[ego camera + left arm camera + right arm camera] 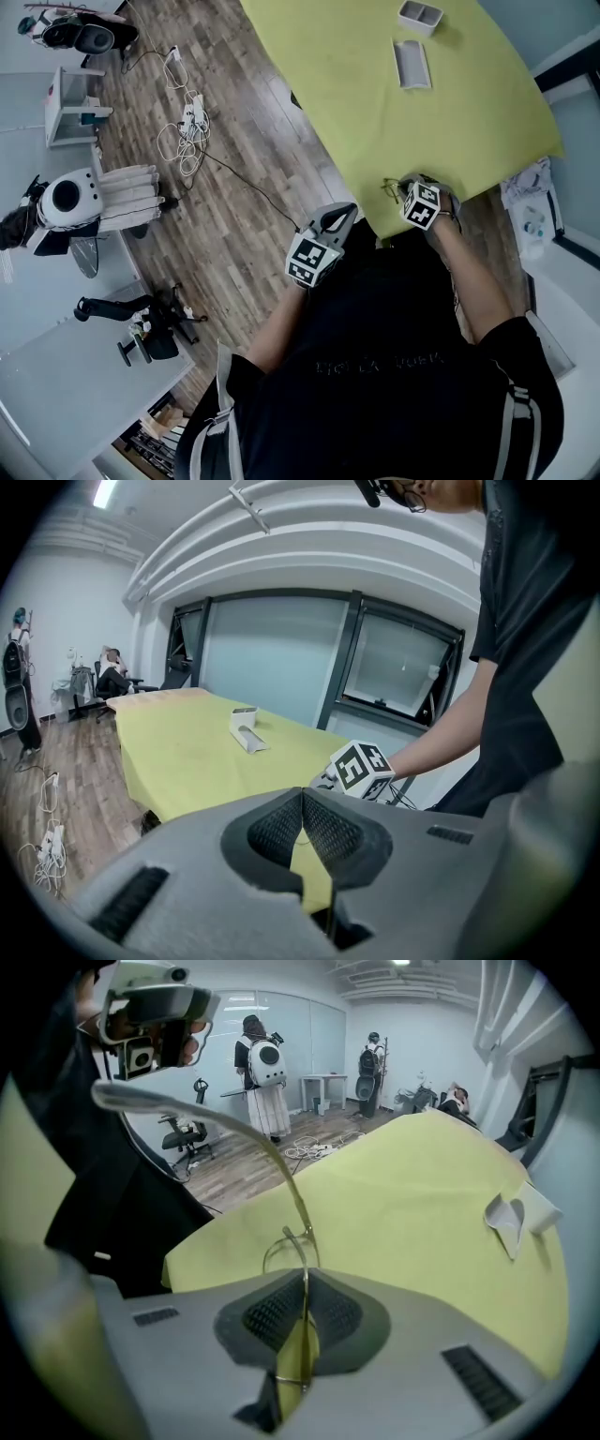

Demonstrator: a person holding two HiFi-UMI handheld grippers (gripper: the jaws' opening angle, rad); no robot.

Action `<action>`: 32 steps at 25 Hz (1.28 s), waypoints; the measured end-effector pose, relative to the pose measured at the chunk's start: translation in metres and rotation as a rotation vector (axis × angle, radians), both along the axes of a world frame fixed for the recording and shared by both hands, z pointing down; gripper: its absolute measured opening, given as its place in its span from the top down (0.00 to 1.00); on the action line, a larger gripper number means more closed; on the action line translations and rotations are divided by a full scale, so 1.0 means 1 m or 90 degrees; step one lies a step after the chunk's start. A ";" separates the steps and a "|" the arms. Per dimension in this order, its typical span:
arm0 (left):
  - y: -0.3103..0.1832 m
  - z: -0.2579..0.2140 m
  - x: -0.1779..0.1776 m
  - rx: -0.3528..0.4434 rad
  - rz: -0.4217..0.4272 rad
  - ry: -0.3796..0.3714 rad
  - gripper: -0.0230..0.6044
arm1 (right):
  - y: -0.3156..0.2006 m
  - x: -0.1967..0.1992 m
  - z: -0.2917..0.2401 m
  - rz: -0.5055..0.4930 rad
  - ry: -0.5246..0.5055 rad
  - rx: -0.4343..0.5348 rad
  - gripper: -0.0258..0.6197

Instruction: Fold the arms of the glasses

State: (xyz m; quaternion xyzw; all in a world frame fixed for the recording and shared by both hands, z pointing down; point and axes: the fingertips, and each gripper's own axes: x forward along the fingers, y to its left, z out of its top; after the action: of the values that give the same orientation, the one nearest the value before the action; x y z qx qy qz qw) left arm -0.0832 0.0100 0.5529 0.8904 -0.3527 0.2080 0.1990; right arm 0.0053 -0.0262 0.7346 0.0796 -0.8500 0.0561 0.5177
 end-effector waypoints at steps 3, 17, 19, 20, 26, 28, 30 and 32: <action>-0.001 0.001 -0.001 -0.006 -0.014 0.008 0.93 | 0.002 -0.001 0.003 -0.011 0.003 -0.001 0.90; -0.014 -0.006 -0.004 -0.003 -0.067 0.049 0.93 | 0.003 -0.008 -0.020 0.023 -0.055 0.045 0.90; -0.015 -0.007 -0.005 -0.002 -0.073 0.057 0.93 | 0.003 -0.007 -0.029 0.036 -0.069 0.055 0.90; -0.016 -0.007 -0.006 -0.001 -0.077 0.061 0.93 | 0.003 -0.007 -0.034 0.042 -0.076 0.058 0.90; -0.021 -0.007 -0.001 -0.001 -0.080 0.077 0.93 | 0.006 -0.003 -0.062 0.085 -0.131 0.059 0.90; -0.022 -0.005 -0.002 -0.002 -0.080 0.077 0.93 | 0.007 -0.001 -0.070 0.099 -0.139 0.061 0.90; -0.020 -0.003 -0.004 -0.002 -0.082 0.078 0.93 | 0.012 0.000 -0.075 0.099 -0.140 0.061 0.90; -0.019 -0.003 -0.005 -0.002 -0.084 0.081 0.93 | 0.017 -0.001 -0.080 0.096 -0.144 0.064 0.90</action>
State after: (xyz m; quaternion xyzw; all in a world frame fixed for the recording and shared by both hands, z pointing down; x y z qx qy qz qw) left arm -0.0884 -0.0091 0.5504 0.8762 -0.3970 0.1381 0.2357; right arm 0.0046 -0.0096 0.6545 0.1624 -0.8963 0.0606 0.4081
